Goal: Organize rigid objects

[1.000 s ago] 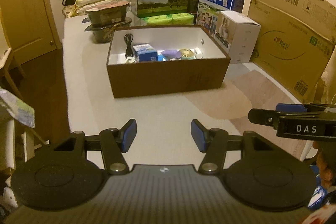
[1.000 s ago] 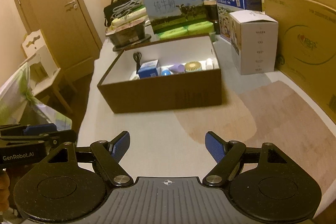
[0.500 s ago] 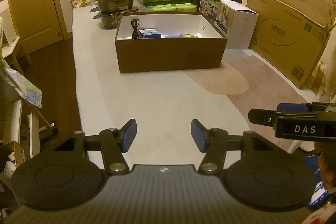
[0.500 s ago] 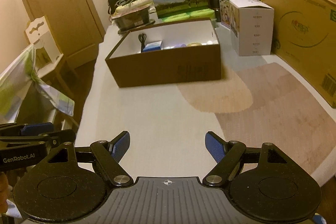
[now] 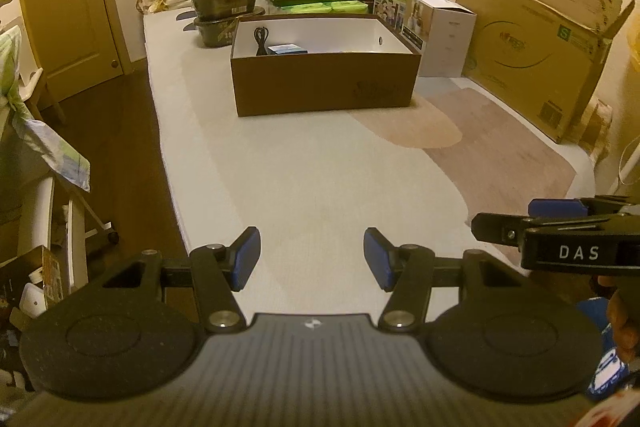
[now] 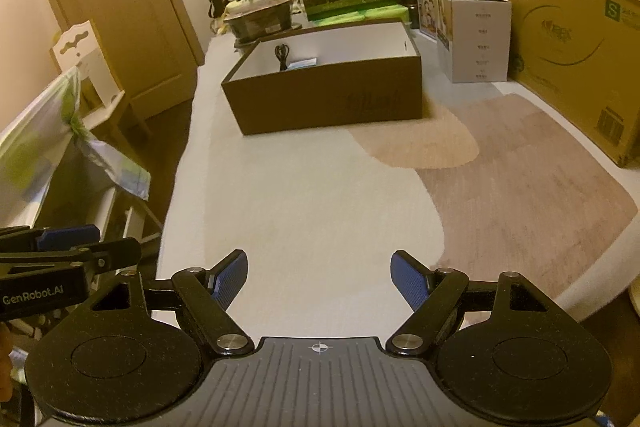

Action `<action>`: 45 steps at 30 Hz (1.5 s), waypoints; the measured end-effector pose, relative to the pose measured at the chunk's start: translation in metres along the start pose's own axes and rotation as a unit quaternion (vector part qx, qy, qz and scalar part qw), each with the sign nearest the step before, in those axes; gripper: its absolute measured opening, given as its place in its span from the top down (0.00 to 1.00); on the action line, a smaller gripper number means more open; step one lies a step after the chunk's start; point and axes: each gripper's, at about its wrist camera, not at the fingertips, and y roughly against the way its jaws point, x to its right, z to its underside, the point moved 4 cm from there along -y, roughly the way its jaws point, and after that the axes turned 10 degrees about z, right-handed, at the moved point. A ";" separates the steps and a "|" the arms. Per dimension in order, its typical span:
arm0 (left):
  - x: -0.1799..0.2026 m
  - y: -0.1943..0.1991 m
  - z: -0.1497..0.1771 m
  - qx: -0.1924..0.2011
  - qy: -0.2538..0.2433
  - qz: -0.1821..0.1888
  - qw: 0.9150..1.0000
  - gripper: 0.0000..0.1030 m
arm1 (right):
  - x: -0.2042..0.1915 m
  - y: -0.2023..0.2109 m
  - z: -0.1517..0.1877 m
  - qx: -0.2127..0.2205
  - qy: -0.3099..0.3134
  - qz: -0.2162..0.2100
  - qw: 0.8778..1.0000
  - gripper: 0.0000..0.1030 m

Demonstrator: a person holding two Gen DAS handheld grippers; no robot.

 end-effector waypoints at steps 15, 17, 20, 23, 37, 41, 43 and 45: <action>0.013 0.023 0.027 0.001 0.000 0.007 1.000 0.47 | -0.013 0.026 0.032 -0.002 0.013 0.012 1.000 0.24; 0.015 0.023 0.029 -0.001 -0.002 0.009 1.000 0.47 | -0.012 0.027 0.035 -0.004 0.012 0.013 1.000 0.24; 0.017 0.021 0.031 -0.004 -0.003 0.011 1.000 0.47 | -0.010 0.028 0.038 -0.005 0.010 0.015 1.000 0.24; 0.018 0.021 0.033 -0.005 -0.004 0.012 1.000 0.47 | -0.008 0.029 0.039 -0.005 0.007 0.017 1.000 0.24; 0.017 0.020 0.032 -0.002 -0.002 0.014 1.000 0.47 | -0.008 0.030 0.039 -0.005 0.011 0.016 1.000 0.24; 0.017 0.020 0.032 -0.003 -0.003 0.015 1.000 0.47 | -0.009 0.030 0.039 -0.006 0.010 0.018 1.000 0.24; 0.017 0.020 0.032 -0.003 -0.003 0.014 1.000 0.47 | -0.010 0.029 0.038 -0.006 0.010 0.018 1.000 0.24; 0.018 0.020 0.032 -0.003 -0.003 0.014 1.000 0.47 | -0.010 0.030 0.038 -0.006 0.010 0.018 1.000 0.24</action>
